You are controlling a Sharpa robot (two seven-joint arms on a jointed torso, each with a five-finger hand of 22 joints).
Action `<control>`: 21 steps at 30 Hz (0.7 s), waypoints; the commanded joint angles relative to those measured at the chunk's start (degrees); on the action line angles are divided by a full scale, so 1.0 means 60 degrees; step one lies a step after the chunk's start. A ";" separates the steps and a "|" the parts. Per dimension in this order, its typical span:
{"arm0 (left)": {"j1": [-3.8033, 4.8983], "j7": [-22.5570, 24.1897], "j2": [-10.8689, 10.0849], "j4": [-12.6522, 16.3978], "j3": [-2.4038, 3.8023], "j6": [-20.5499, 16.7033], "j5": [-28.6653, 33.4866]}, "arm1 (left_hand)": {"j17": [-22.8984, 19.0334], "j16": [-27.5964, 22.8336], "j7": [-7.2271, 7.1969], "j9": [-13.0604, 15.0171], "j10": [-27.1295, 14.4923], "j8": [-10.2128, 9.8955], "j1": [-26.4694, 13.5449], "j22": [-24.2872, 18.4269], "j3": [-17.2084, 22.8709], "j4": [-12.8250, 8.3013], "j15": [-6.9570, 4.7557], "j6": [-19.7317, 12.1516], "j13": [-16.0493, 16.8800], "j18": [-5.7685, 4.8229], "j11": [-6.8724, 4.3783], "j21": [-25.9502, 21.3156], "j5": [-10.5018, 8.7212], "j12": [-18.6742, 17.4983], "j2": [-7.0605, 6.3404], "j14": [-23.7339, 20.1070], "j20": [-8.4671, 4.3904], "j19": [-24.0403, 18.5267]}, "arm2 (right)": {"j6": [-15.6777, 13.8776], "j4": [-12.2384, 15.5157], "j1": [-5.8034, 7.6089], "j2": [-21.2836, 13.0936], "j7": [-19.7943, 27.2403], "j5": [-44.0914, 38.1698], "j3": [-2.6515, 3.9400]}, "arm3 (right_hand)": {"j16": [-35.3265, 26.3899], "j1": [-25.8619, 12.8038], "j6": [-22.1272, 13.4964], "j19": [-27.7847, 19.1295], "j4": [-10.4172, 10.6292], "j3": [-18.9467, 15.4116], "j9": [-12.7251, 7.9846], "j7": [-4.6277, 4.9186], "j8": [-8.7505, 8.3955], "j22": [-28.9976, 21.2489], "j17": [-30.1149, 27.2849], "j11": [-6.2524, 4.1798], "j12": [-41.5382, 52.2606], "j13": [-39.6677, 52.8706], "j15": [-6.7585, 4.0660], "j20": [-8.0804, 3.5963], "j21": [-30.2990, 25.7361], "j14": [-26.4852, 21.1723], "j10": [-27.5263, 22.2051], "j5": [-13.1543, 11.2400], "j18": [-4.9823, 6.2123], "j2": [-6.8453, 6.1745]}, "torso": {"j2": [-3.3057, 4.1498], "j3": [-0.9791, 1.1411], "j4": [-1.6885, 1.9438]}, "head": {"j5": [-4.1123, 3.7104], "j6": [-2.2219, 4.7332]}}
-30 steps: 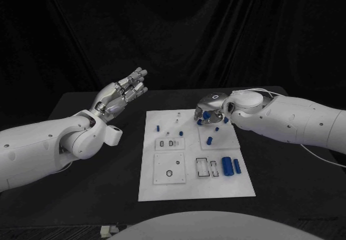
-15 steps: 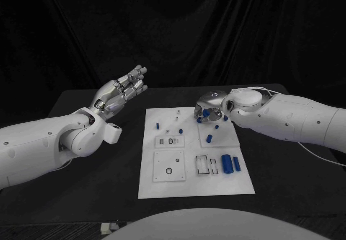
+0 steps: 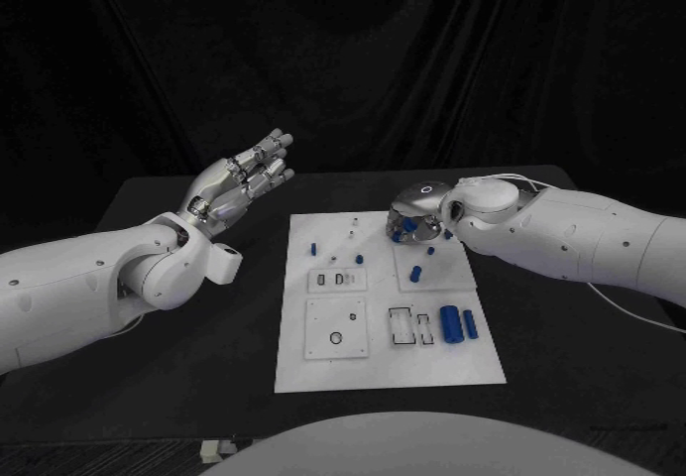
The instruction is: Assemble the parts on the task board
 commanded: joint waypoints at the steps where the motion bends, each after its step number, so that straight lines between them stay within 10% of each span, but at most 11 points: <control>1: -0.0020 0.0572 0.0004 0.0005 0.0010 0.0134 0.0004 | 0.0010 0.0031 0.0039 0.0007 0.0001 0.0001 0.0129 0.0011 0.0081 0.0000 0.0066 0.0047 0.0004 0.0182 0.0052 0.0055 0.0040 -0.0007 -0.0008 0.0006 0.0042 0.0012 | -0.0211 -0.0015 -0.0033 -0.0002 0.0072 -0.0085 0.0006 | 0.0055 0.0122 0.0128 0.0098 -0.0038 0.0064 0.0102 0.0005 0.0067 0.0088 0.0021 -0.0020 0.0080 0.0042 -0.0024 -0.0022 0.0075 0.0049 0.0137 0.0082 -0.0166 0.0037 | 0.0004 0.0001 0.0005 | 0.0008 0.0001; 9: -0.0030 0.0566 -0.0014 -0.0009 0.0010 0.0176 0.0004 | 0.0011 0.0032 0.0054 0.0010 0.0006 0.0005 0.0150 0.0012 0.0105 -0.0006 0.0079 0.0076 0.0005 0.0182 0.0066 0.0061 0.0045 -0.0006 -0.0006 0.0011 0.0053 0.0020 | -0.0420 0.0169 -0.0009 -0.0073 0.0066 -0.0085 0.0006 | 0.0091 0.0078 0.0342 0.0151 -0.0066 0.0074 0.0330 0.0119 0.0199 0.0226 0.0054 -0.0056 0.0193 0.0104 -0.0055 -0.0052 0.0153 0.0084 0.0338 0.0087 -0.0185 0.0056 | 0.0002 0.0000 0.0002 | 0.0058 0.0001; 21: -0.0032 0.0509 -0.0090 -0.0010 0.0010 0.0183 0.0004 | 0.0012 0.0033 0.0071 0.0015 0.0010 0.0013 0.0170 0.0014 0.0130 -0.0011 0.0088 0.0121 0.0006 0.0182 0.0079 0.0069 0.0046 -0.0005 -0.0005 0.0017 0.0063 0.0031 | -0.0674 0.0276 0.0597 0.0225 0.0131 -0.0086 0.0007 | 0.0158 0.0092 0.0510 0.0266 -0.0110 0.0110 0.0530 0.0196 0.0299 0.0443 0.0155 -0.0116 0.0271 0.0143 -0.0106 -0.0096 0.0293 0.0152 0.0585 0.0065 -0.0222 0.0091 | -0.0013 -0.0012 0.0007 | 0.0179 0.0001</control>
